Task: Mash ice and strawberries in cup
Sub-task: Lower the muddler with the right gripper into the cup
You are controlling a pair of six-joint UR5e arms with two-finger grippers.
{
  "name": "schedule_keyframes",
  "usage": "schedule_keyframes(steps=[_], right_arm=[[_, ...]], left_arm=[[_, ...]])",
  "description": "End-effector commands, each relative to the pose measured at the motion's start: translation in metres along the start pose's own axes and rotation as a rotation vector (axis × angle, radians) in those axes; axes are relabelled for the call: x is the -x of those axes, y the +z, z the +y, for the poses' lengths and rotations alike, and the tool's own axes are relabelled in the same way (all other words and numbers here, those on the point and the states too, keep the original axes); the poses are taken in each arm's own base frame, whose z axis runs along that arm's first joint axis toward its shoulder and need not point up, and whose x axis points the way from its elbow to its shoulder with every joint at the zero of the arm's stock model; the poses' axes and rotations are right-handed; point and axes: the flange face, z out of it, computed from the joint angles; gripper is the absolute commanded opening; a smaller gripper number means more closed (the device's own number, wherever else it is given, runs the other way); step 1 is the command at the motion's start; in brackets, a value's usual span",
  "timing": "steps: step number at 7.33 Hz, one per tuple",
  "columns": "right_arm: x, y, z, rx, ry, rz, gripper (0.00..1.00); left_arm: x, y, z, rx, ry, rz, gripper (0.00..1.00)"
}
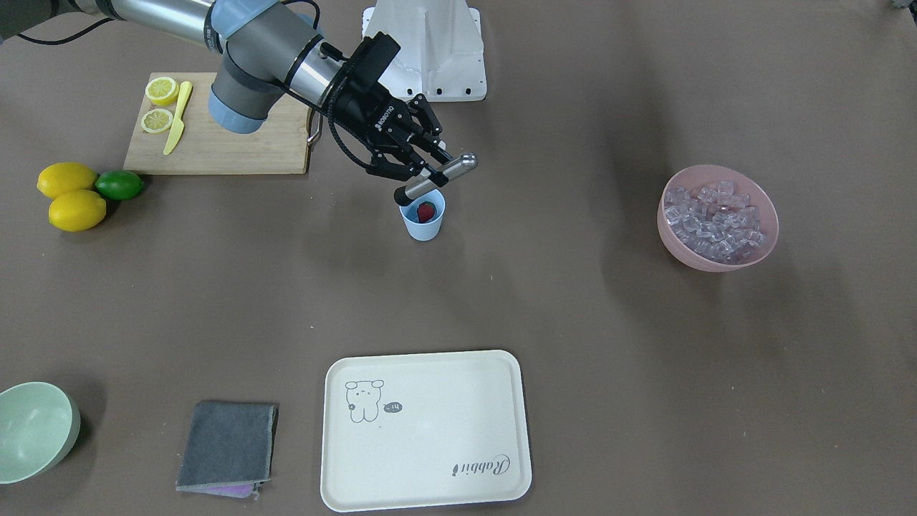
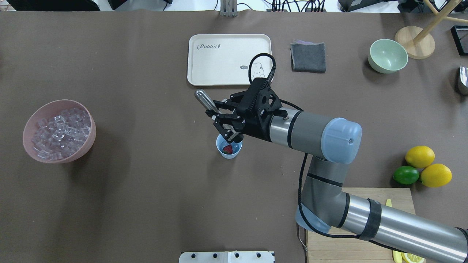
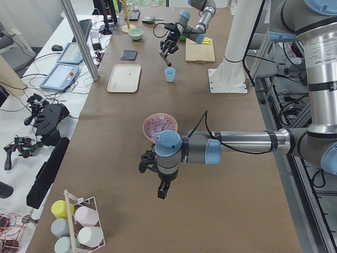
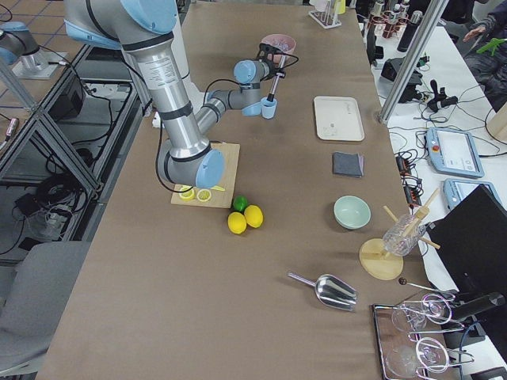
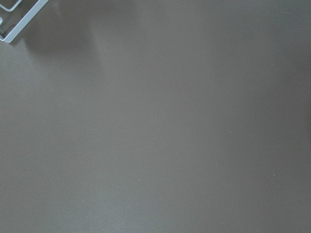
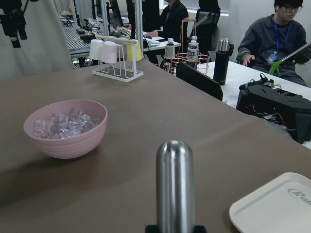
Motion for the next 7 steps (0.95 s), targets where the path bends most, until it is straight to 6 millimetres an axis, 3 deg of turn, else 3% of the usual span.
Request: schedule_keyframes(steps=[1,3,5,7], right_arm=[[0.023,0.003,0.012,-0.132,0.012,-0.083,0.0],[0.031,-0.01,0.029,-0.18,0.023,-0.128,0.0],[0.024,-0.009,0.033,-0.185,0.018,-0.119,0.0],[0.018,-0.002,0.05,-0.187,0.019,-0.113,0.0]], left_arm=[[0.0,0.0,0.0,0.0,0.0,0.0,0.98],[-0.001,-0.001,-0.001,-0.003,0.003,-0.001,0.98],[-0.001,-0.001,-0.001,-0.009,0.008,-0.003,0.98],[0.001,0.003,0.008,-0.004,0.004,-0.001,0.98]])
